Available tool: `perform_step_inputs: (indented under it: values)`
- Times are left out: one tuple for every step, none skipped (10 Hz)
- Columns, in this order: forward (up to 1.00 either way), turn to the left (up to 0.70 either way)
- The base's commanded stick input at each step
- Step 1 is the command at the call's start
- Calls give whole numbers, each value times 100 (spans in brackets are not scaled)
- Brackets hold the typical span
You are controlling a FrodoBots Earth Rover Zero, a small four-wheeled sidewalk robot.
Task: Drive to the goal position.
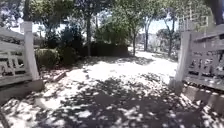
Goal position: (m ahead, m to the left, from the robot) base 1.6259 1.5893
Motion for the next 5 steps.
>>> perform_step_inputs:
  values:
    - [45,27]
    - [45,9]
    - [45,0]
    - [45,0]
    - [45,0]
